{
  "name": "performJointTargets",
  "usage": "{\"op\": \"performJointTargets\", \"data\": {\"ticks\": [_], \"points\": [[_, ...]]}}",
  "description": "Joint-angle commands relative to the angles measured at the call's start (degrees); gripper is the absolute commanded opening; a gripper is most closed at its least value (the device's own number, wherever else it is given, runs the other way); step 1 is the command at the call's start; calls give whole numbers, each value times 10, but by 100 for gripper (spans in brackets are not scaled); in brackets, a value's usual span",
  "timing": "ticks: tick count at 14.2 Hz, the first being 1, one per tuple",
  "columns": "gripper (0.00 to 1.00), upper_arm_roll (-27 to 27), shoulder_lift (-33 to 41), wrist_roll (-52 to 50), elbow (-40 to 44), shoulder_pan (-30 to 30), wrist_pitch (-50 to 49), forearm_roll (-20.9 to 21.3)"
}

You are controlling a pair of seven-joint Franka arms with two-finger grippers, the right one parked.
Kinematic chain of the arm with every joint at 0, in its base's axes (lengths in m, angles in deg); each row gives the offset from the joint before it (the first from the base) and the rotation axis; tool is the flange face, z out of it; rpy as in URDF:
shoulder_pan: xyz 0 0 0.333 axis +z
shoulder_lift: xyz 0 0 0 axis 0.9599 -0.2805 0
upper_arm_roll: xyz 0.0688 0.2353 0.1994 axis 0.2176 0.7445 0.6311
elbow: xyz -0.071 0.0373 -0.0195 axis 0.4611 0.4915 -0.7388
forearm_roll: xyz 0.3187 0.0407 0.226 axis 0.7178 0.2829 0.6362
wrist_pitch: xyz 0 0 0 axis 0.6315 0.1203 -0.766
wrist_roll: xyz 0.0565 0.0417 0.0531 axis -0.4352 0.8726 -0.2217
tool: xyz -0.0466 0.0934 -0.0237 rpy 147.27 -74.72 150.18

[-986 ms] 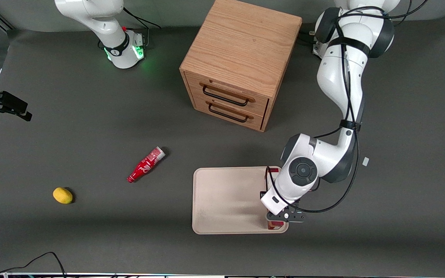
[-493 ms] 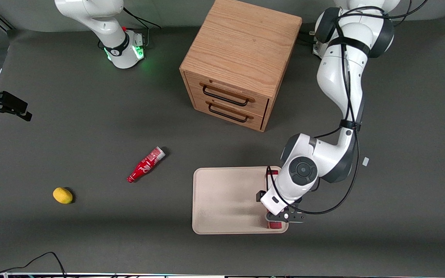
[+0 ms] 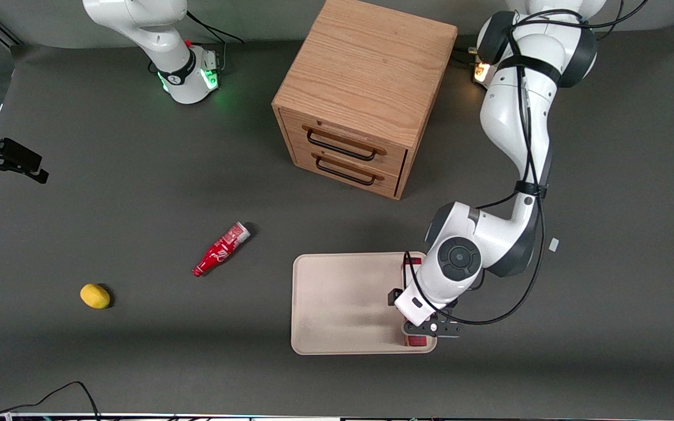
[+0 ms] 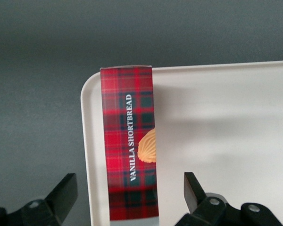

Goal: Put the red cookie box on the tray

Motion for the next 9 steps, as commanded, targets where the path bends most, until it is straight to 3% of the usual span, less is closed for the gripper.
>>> {"op": "performJointTargets", "data": {"ticks": [1, 5, 9], "points": [[100, 2, 54, -11, 13, -1, -120, 6], [100, 5, 170, 46, 1, 25, -269, 3], [100, 29, 348, 155, -224, 81, -222, 13]]}}
